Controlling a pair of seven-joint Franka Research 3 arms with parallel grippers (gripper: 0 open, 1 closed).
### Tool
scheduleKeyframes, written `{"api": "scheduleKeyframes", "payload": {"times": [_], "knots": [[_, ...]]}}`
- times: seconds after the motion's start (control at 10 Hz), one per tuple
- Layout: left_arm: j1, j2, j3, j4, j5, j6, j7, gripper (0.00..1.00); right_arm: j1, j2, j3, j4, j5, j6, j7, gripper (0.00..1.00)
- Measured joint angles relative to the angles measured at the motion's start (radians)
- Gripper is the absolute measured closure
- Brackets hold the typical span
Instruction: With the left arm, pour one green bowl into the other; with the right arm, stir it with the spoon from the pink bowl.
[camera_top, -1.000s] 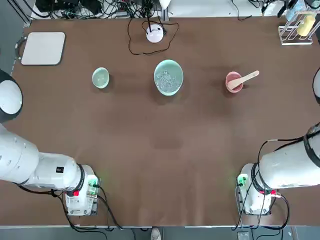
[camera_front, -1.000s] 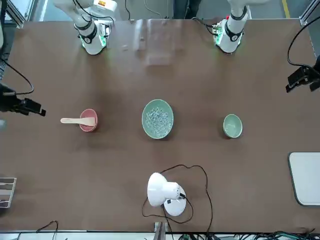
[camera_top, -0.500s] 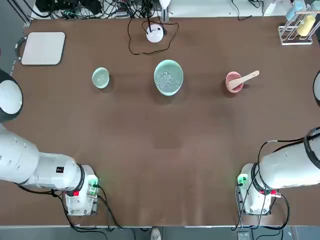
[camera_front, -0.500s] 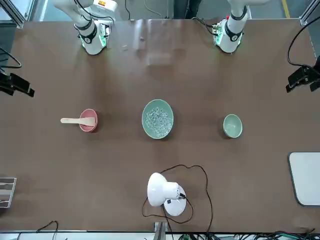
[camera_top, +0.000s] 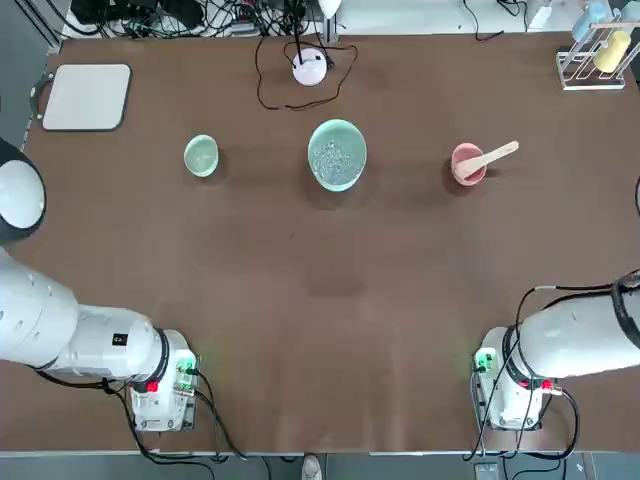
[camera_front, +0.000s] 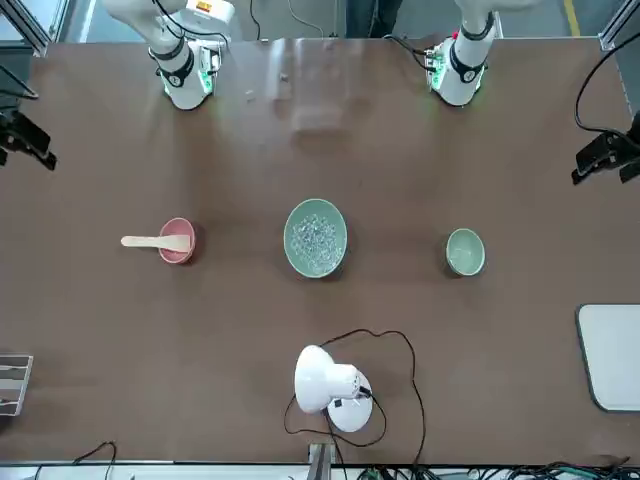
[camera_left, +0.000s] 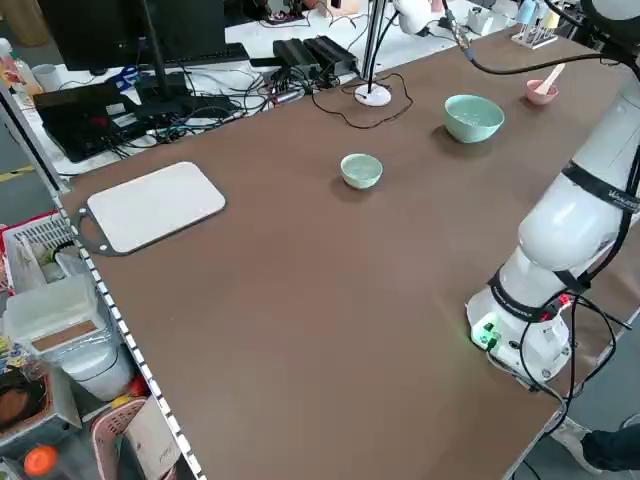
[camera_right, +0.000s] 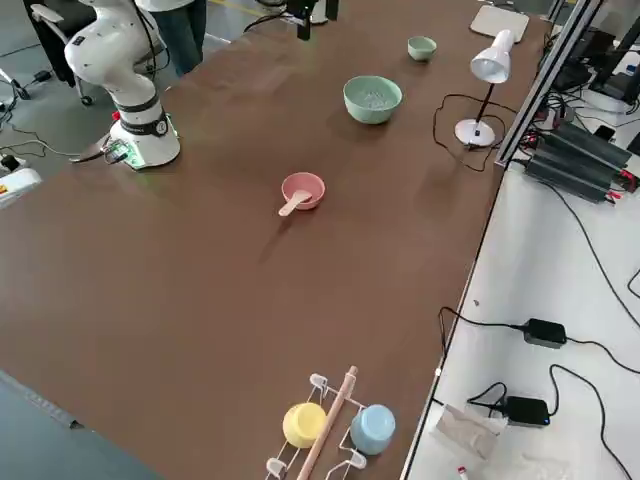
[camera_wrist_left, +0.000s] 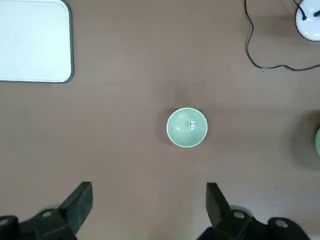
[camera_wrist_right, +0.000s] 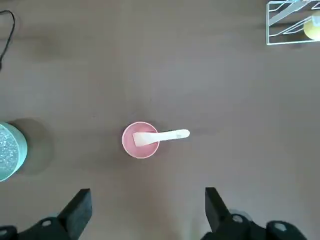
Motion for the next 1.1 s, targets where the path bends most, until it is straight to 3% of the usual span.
{"api": "scheduleKeyframes", "payload": {"times": [0.5, 1.1], "knots": [[0.000, 0.000, 0.000, 0.000, 0.000, 0.000, 0.000, 0.00, 0.000, -0.149, -0.003, -0.267, -0.001, 0.091, 0.000, 0.00], [0.000, 0.000, 0.000, 0.000, 0.000, 0.000, 0.000, 0.00, 0.000, -0.171, -0.005, -0.297, -0.001, 0.094, 0.000, 0.00]]}}
